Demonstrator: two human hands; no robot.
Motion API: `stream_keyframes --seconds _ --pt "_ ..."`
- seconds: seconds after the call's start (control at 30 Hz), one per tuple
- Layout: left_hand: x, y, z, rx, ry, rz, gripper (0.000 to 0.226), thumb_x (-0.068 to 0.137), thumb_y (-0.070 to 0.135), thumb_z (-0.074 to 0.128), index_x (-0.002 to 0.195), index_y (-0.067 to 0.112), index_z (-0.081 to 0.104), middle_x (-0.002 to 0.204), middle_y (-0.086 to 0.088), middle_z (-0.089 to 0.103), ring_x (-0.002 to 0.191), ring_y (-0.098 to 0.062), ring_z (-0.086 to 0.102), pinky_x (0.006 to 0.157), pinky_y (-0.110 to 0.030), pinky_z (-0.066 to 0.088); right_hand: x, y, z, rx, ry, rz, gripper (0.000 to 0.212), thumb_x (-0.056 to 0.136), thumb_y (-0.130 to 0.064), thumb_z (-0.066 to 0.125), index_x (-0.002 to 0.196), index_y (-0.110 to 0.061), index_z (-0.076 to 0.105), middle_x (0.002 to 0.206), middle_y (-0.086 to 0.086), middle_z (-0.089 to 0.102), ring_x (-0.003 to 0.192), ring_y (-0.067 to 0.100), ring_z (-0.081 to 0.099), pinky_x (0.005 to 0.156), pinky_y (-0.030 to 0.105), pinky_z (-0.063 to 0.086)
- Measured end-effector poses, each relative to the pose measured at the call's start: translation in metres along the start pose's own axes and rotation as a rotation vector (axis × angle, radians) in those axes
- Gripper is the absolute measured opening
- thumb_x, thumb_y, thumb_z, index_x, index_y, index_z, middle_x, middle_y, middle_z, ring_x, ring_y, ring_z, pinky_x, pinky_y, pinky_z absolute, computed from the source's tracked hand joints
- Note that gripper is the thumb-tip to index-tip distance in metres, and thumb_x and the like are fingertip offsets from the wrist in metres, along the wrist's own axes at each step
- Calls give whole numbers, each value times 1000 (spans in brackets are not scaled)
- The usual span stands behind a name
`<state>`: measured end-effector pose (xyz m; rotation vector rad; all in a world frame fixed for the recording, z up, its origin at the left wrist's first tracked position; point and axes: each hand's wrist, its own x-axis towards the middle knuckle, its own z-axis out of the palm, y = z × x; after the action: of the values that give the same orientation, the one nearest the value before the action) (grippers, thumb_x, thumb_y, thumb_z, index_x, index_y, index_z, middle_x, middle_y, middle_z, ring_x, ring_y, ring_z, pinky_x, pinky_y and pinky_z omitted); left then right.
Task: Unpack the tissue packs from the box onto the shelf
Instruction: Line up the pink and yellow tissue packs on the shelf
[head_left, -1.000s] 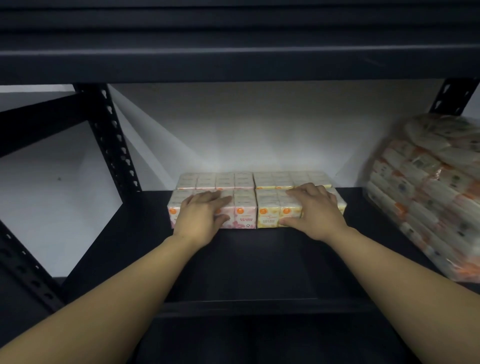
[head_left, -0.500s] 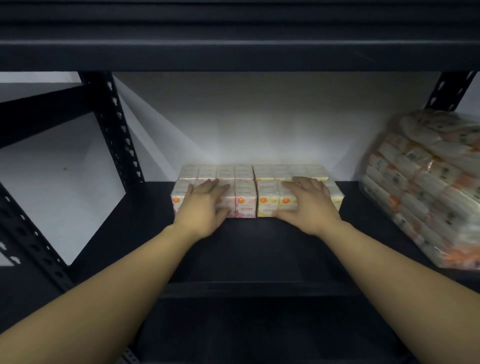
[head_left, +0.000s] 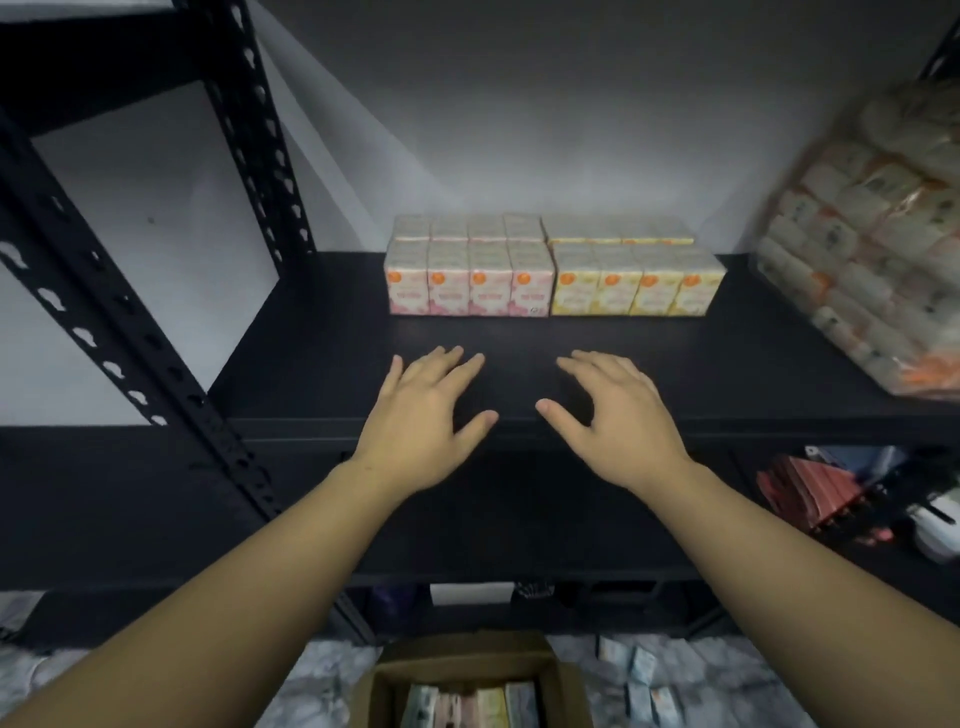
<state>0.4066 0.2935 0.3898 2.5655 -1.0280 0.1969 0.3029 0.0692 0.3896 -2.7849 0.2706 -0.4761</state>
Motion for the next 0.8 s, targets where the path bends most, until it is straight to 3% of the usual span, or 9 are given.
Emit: stream_keyframes --seconds 0.2,0.33,0.47,0.67,0.8 --pt "-50 -2 27 115 28 41 81 99 64 45 166 25 18 173 -5 16 160 -22 7 128 -54 -6 -61 -16 38 -31 99 21 67 102 -59 51 156 -21 43 167 3 32 158 19 19 129 47 8" --pt "-81 -1 46 45 42 60 82 99 56 54 165 23 19 174 -6 1 161 -23 -7 127 -51 -7 -98 -19 58 12 111 -5 67 101 -54 57 156 -19 44 170 4 26 159 19 14 129 51 10" --pt "-120 -2 81 -5 -46 -19 81 100 57 50 166 25 17 174 -4 -1 160 -21 -6 129 -52 -2 -127 -8 83 33 35 21 68 100 -56 56 156 -19 44 168 3 30 157 19 20 128 49 14" --pt "-192 -15 160 -6 -190 -247 80 99 58 54 165 24 24 171 -6 22 159 -26 15 129 -50 14 -184 21 156 96 -162 108 74 97 -61 59 156 -20 44 164 3 38 152 24 32 123 46 25" --pt "-247 -30 217 -28 -301 -355 78 96 57 56 160 18 35 164 -10 38 151 -32 33 122 -49 33 -233 39 217 116 -322 193 78 95 -70 48 157 -23 42 164 0 37 150 23 32 121 44 28"
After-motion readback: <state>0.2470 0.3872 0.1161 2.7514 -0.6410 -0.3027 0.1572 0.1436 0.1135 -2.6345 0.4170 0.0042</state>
